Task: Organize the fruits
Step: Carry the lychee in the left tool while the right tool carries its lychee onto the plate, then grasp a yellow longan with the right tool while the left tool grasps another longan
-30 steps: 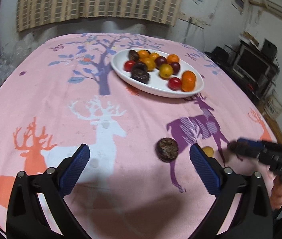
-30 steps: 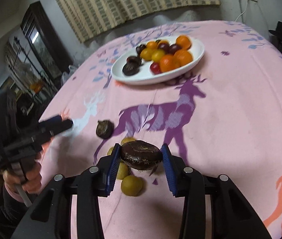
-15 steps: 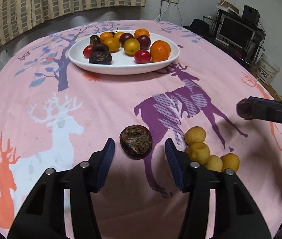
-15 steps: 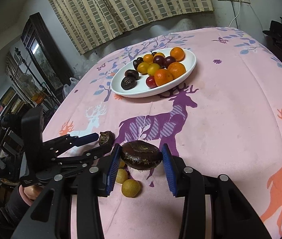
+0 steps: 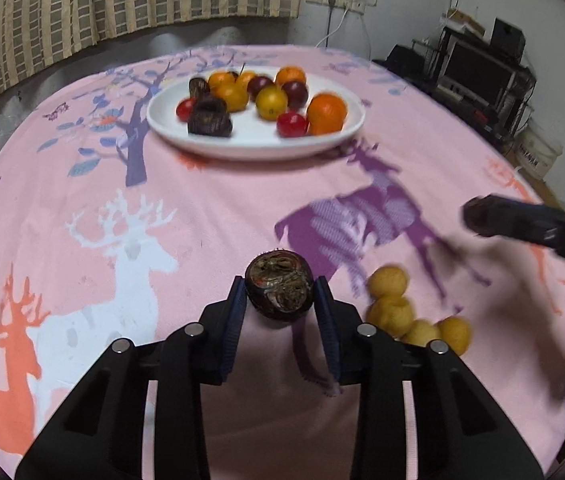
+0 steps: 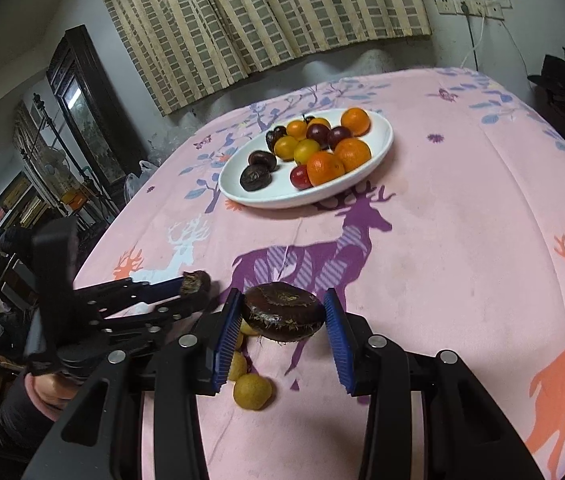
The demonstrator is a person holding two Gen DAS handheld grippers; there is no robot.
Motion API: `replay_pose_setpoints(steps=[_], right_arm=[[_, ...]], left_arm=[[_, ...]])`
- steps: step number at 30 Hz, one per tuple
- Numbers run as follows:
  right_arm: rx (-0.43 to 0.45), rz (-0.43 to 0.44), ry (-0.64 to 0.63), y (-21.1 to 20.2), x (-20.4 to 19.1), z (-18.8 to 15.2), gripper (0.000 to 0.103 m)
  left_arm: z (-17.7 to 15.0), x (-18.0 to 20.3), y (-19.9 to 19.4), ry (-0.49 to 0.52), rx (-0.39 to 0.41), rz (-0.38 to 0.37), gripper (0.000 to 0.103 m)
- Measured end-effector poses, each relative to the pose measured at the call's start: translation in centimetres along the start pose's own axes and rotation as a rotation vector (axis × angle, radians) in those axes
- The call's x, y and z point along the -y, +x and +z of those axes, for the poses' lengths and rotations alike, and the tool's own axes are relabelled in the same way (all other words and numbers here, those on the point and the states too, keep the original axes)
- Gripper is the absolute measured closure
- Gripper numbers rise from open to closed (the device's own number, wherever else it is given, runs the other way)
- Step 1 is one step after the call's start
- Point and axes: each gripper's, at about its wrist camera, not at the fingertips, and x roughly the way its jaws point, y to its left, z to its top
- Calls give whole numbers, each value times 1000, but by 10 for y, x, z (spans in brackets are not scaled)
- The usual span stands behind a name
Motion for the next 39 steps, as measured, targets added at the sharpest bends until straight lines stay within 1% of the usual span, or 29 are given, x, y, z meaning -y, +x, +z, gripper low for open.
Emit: replay_pose_setpoints(steps=[1, 2, 3, 4, 6, 7, 9, 12, 14, 17, 18, 19, 20, 21, 22, 23, 25, 27, 29, 31, 33, 36, 37, 39], right_arm=[[2, 7, 20, 3, 1, 8, 61], [11, 22, 40, 8, 2, 23, 61], [26, 18, 41, 11, 1, 32, 61], [72, -20, 19, 18, -1, 53, 61], [119, -79, -28, 32, -5, 77, 61], [125, -98, -43, 46, -3, 92, 61], [112, -103, -36, 71, 3, 110, 61], [85, -101, -31, 105, 14, 128, 61], [82, -111, -70, 123, 15, 136, 61], [77, -120, -99, 136, 12, 139, 60], [79, -118, -101, 136, 12, 138, 48], [80, -120, -95, 133, 12, 137, 38], [91, -110, -90, 126, 12, 134, 29], [95, -99, -91, 119, 11, 131, 29], [92, -82, -102, 106, 8, 126, 29], [94, -75, -109, 98, 6, 123, 29], [97, -61, -128, 74, -2, 109, 29], [83, -49, -149, 55, -12, 91, 29], [59, -68, -173, 45, -22, 75, 29], [27, -65, -211, 39, -34, 53, 29], [-8, -54, -255, 36, -45, 33, 29], [-45, -43, -320, 33, -55, 8, 29], [-58, -39, -346, 32, -57, -2, 29], [-99, -61, -373, 33, -57, -19, 29]], left_arm=[[11, -1, -6, 4, 15, -12, 69], [24, -2, -10, 9, 30, -17, 69], [44, -4, -13, 10, 44, -22, 69], [62, -6, -12, 8, 57, -27, 69], [97, -9, -5, 13, 89, -16, 69], [112, -11, 2, 19, 100, 2, 69], [138, -17, 24, 23, 97, 31, 69], [158, -28, 56, 24, 70, 73, 69], [166, -34, 71, 12, 52, 73, 69], [172, -44, 90, -11, 40, 70, 69], [172, -45, 92, -19, 35, 76, 63], [171, -47, 92, -34, 30, 91, 52], [168, -50, 87, -54, 35, 116, 24], [164, -52, 79, -67, 59, 136, 9], [157, -53, 65, -75, 101, 151, 7], [148, -53, 53, -73, 118, 153, 7], [133, -51, 35, -56, 105, 145, 7], [110, -49, 13, -67, 91, 147, 7], [84, -49, -7, -107, 91, 135, 5], [53, -50, -26, -178, 97, 117, 4], [27, -48, -37, -229, 100, 97, 4], [2, -46, -45, -267, 120, 104, 4], [-5, -46, -45, -273, 130, 113, 4], [-11, -43, -41, -258, 110, 151, 4]])
